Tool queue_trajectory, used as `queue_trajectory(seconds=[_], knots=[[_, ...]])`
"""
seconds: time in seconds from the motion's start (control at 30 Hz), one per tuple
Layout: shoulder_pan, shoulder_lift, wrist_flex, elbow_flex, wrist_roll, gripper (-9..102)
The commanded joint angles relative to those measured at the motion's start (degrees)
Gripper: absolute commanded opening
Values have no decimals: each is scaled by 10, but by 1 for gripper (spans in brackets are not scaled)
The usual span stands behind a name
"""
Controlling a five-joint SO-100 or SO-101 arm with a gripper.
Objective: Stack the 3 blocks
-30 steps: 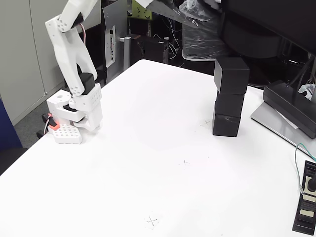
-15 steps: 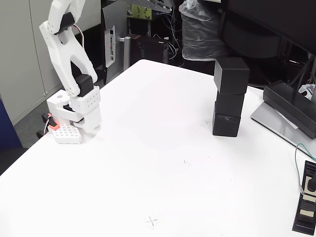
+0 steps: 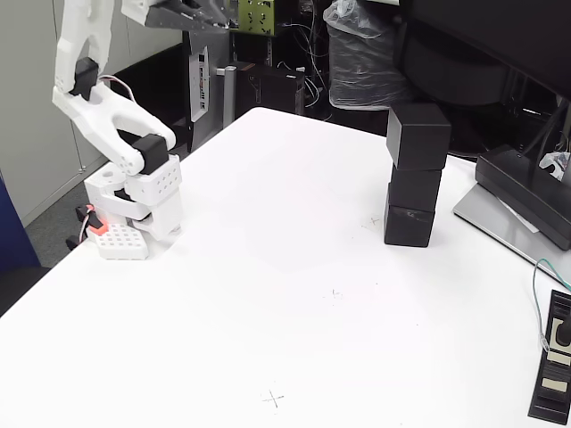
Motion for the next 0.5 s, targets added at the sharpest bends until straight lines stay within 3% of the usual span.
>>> queue_trajectory(seconds=[0.0,0.47], knots=[[-2,37,-63,76,4,-1],[-115,178,-207,407,4,-1]])
